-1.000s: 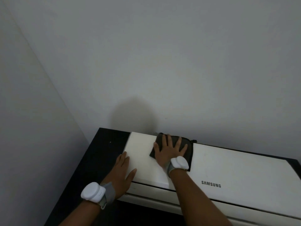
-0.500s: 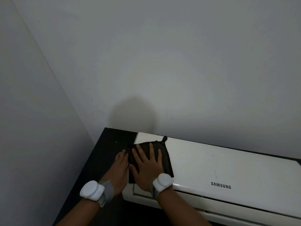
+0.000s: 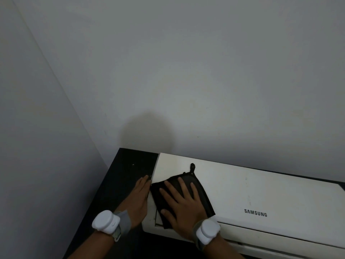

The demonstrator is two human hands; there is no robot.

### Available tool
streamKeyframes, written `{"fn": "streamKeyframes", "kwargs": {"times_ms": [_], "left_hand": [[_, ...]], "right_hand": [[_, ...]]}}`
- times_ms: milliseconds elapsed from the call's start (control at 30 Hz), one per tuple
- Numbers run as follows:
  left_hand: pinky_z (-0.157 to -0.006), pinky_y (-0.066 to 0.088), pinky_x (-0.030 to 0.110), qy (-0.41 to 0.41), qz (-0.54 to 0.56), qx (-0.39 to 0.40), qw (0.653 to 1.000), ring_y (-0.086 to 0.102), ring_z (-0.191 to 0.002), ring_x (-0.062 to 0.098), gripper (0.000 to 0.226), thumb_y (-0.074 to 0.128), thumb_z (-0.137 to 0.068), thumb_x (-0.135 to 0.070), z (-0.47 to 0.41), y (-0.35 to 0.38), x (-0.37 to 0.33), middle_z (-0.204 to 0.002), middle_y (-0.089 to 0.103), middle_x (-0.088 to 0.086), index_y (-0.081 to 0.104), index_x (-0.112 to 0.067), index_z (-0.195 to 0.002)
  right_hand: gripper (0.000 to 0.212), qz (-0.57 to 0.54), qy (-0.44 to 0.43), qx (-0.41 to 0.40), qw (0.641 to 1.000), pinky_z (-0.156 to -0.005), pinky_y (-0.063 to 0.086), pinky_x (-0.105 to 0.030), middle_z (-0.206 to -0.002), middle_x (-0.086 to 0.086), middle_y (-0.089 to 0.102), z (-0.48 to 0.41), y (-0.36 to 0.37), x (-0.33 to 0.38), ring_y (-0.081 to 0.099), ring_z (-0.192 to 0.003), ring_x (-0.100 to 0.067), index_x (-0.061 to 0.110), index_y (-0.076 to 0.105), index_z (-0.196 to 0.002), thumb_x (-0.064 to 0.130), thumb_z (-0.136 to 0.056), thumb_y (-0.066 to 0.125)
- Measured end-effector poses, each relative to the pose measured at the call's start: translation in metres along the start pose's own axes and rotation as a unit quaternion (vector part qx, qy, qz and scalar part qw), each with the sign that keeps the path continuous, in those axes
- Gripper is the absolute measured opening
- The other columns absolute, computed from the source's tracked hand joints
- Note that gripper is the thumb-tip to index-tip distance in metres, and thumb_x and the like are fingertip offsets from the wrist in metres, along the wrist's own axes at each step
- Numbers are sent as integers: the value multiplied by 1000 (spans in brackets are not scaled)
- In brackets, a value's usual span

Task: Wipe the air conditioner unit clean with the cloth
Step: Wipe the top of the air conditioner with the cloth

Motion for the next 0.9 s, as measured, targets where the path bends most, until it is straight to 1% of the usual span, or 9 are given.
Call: {"fn": "streamKeyframes", "kwargs": {"times_ms": [200, 267, 400, 467, 567, 700, 767, 833, 900], "left_hand": [[-112, -4, 21, -22, -4, 4, 1000, -7, -145, 19, 61, 33, -98, -7, -3, -4, 11, -157, -11, 8, -5, -7, -146], [-113, -4, 21, -21, 6, 12, 1000, -6, -145, 19, 62, 34, -98, -7, -4, -1, 11, -157, -10, 8, -4, -6, -146], [-105, -7, 10, -6, 29, 28, 999, -5, -145, 17, 65, 37, -99, -18, -7, 6, 9, -157, -10, 7, -7, -6, -145], [-95, -9, -5, -1, 23, 23, 999, -6, -145, 18, 64, 35, -100, -17, -7, 7, 7, -156, -13, 10, -10, -3, -144], [-85, -10, -11, 7, 20, 20, 1000, -6, -145, 20, 64, 33, -100, -13, -9, 8, 2, -155, -16, 12, -13, -2, -142], [-99, -10, 4, 8, 12, -2, 1000, -7, -145, 21, 62, 32, -100, -10, -10, 6, -7, -155, -18, 12, -13, -4, -143], [-102, -12, 11, 7, 4, -28, 1000, -7, -145, 23, 60, 30, -100, -9, -11, 4, -12, -155, -17, 14, -11, -3, -143], [-103, -13, 13, 8, -6, -42, 999, -8, -145, 25, 58, 29, -99, -8, -14, 3, -21, -154, -16, 17, -9, -1, -142], [-104, -13, 14, 17, -12, -55, 998, -8, -145, 27, 56, 29, -98, -5, -17, 2, -30, -153, -15, 19, -5, 1, -142]], "right_hand": [[57, -70, 187, 1, 980, -113, 7, -58, -155, 10, 29, -9, -5, 1, 20, -144, -32, 38, 35, -144, 63, -93, 26], [57, -59, 144, 9, 988, -111, 9, -60, -155, 9, 28, -10, -3, 8, 21, -143, -34, 37, 34, -145, 62, -94, 27], [56, 51, -95, 23, 994, -112, 16, -60, -157, 12, 22, -2, -4, -9, 21, -144, -31, 38, 25, -148, 61, -96, 26], [55, 56, -113, 30, 992, -114, 11, -55, -158, 16, 15, -8, -12, -35, 16, -146, -26, 42, 18, -148, 62, -97, 22], [56, -11, 19, 53, 998, -116, 6, -52, -158, 20, 8, -24, -15, -63, 6, -147, -22, 46, 14, -148, 65, -95, 11], [63, -49, 202, 41, 977, -112, -5, -55, -158, 17, 8, -33, -13, -56, 1, -147, -28, 44, 16, -148, 67, -91, 4], [62, -33, 154, 47, 986, -112, 1, -61, -158, 13, 13, -32, -13, -42, 6, -146, -33, 41, 19, -148, 66, -93, 7], [58, -7, 36, 49, 998, -112, 11, -63, -158, 13, 16, -23, -14, -42, 11, -146, -34, 40, 20, -148, 65, -95, 15], [58, 20, -67, 48, 996, -113, 5, -58, -159, 15, 11, -7, -14, -50, 7, -147, -30, 42, 15, -149, 65, -96, 18]]}}
Point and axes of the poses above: each hand's wrist, its own z-axis away from the middle knuckle, its own y-axis out of the palm, x = y × z, the point moved 8 cm from there along -z, towards the middle knuckle
